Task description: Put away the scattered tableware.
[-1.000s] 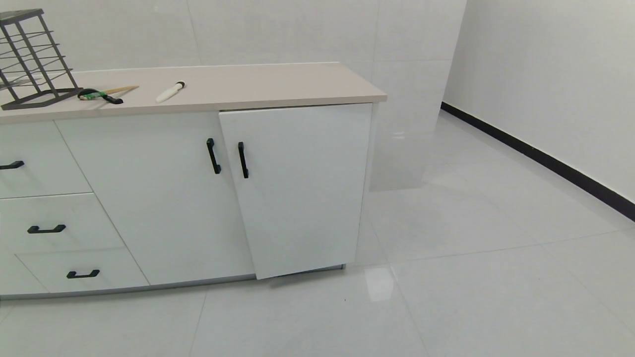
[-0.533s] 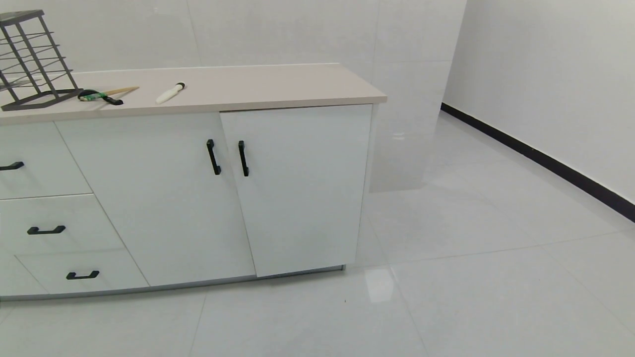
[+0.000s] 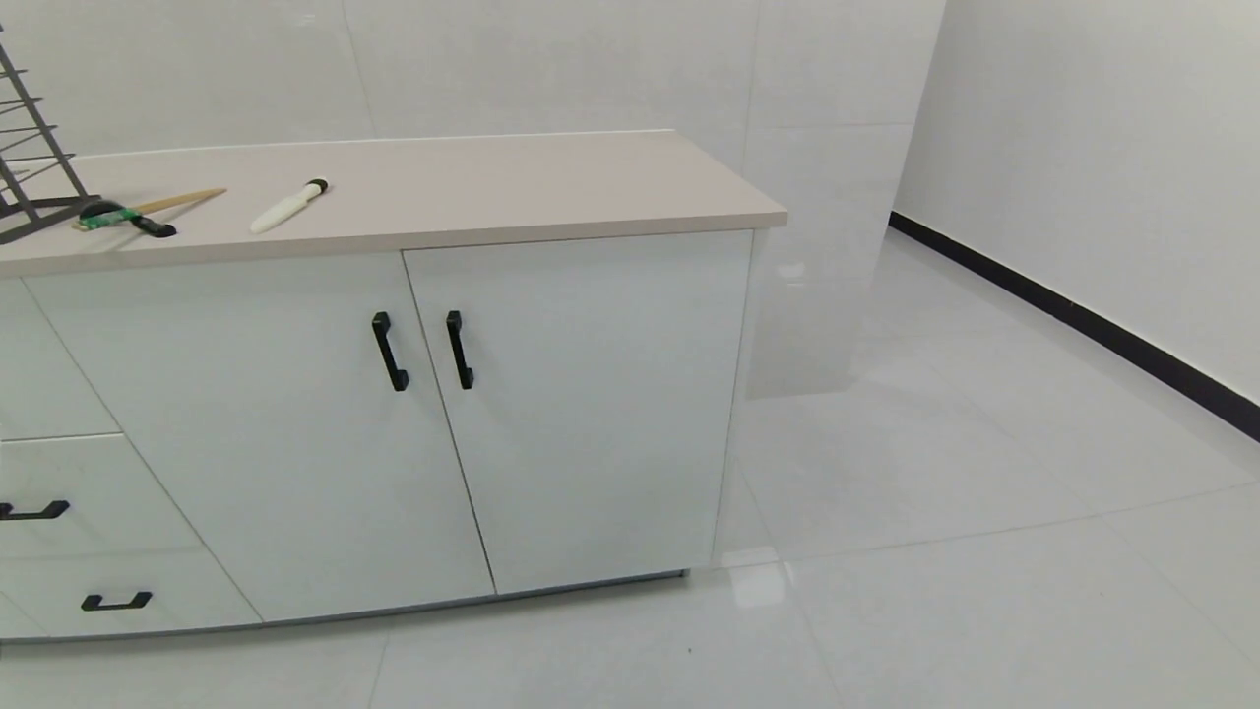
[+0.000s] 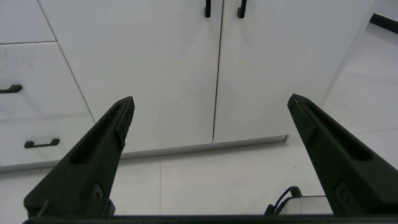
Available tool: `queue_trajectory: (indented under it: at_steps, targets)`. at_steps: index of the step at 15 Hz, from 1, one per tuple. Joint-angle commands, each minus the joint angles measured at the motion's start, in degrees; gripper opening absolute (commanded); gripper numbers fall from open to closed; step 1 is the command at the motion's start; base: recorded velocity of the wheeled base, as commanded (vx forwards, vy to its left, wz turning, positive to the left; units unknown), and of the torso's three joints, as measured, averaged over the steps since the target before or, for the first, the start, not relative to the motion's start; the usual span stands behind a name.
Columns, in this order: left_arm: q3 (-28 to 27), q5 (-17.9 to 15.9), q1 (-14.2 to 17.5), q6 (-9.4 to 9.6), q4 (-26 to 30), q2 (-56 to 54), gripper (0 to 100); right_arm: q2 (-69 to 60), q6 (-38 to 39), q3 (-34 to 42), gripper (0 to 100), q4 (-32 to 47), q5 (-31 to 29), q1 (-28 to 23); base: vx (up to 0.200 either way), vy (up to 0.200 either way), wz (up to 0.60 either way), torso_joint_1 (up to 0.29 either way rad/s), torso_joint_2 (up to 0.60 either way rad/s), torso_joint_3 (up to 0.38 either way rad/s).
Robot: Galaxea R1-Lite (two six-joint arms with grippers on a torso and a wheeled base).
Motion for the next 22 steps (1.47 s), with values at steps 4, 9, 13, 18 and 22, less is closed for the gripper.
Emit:
queue_trajectory:
  at_steps: [4, 9, 13, 18, 22]
  targets:
    - [0.0, 0.0, 0.0, 0.09, 0.0, 0.0, 100, 0.1, 0.0, 0.0, 0, 0.0, 0.0, 0.0, 0.000, 0.000, 0.60, 0.002, 0.00, 0.002]
    - [0.0, 0.0, 0.0, 0.00, -0.1, 0.0, 100, 0.1, 0.0, 0.0, 0, 0.0, 0.0, 0.0, 0.000, 0.040, 0.48, 0.001, 0.00, 0.001]
    - [0.0, 0.0, 0.0, -0.09, 0.0, 0.0, 100, 0.1, 0.1, 0.0, 0, 0.0, 0.0, 0.0, 0.000, 0.200, 0.00, 0.004, 0.00, -0.002]
    - [0.0, 0.1, 0.0, -0.09, 0.0, 0.0, 100, 0.1, 0.1, 0.0, 0, 0.0, 0.0, 0.0, 0.040, 0.200, 0.00, 0.001, 0.00, 0.005]
    - [0.0, 0.1, 0.0, -0.09, -0.1, 0.0, 100, 0.1, 0.1, 0.0, 0, 0.0, 0.0, 0.0, 0.200, 0.200, 0.00, 0.002, 0.00, 0.004]
